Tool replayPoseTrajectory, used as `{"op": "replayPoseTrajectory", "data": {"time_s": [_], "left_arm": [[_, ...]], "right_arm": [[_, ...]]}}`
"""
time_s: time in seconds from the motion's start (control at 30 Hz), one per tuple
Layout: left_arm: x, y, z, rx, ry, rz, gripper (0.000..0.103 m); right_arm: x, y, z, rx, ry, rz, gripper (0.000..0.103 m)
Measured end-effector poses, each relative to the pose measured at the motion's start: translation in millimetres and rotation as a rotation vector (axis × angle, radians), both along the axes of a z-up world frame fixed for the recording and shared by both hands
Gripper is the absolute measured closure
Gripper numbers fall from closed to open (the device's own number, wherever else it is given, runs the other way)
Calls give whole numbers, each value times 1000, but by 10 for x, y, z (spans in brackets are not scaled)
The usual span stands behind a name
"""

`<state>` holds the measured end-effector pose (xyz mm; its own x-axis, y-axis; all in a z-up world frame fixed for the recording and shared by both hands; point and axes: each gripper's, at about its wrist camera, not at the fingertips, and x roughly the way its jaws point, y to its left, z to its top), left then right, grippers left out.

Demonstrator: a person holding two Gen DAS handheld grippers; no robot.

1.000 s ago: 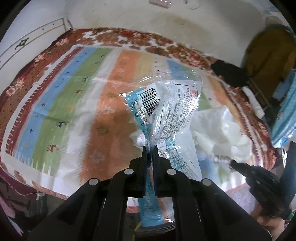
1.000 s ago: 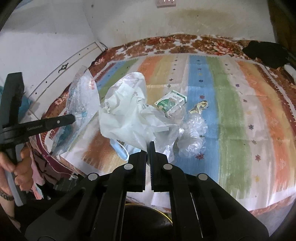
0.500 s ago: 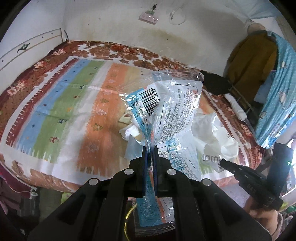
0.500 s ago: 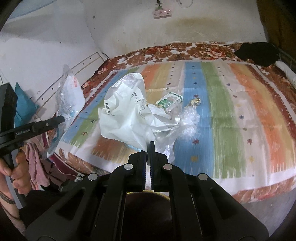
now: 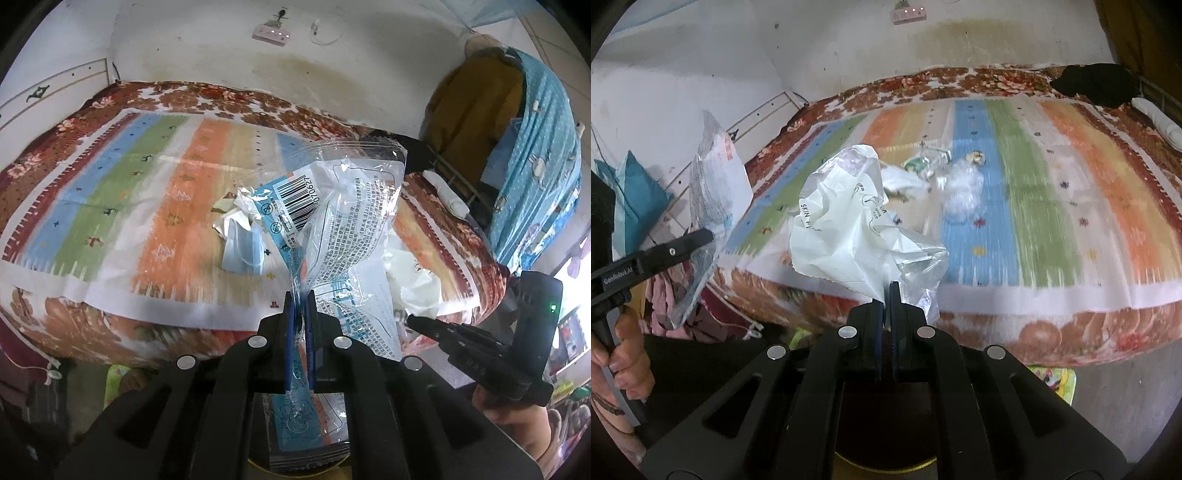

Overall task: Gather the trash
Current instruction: 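Lift the packet with the left tool while the right tool grasps the white plastic bag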

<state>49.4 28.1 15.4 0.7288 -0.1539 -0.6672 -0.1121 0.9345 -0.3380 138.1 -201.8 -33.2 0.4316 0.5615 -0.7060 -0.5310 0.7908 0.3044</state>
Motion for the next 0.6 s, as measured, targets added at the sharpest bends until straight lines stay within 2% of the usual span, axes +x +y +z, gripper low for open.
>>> {"op": "replayPoseTrajectory", "data": {"time_s": [0.2, 0.37, 0.6], "left_arm": [[-170, -122, -120, 8, 8, -20, 99], [-252, -211, -219, 16, 24, -26, 99], [-323, -362, -432, 42, 87, -42, 98]], "right_arm": [[-160, -84, -215, 3, 74, -1, 101], [-322, -89, -283, -26, 69, 1, 100], [-491, -42, -445, -68, 106, 15, 100]]}}
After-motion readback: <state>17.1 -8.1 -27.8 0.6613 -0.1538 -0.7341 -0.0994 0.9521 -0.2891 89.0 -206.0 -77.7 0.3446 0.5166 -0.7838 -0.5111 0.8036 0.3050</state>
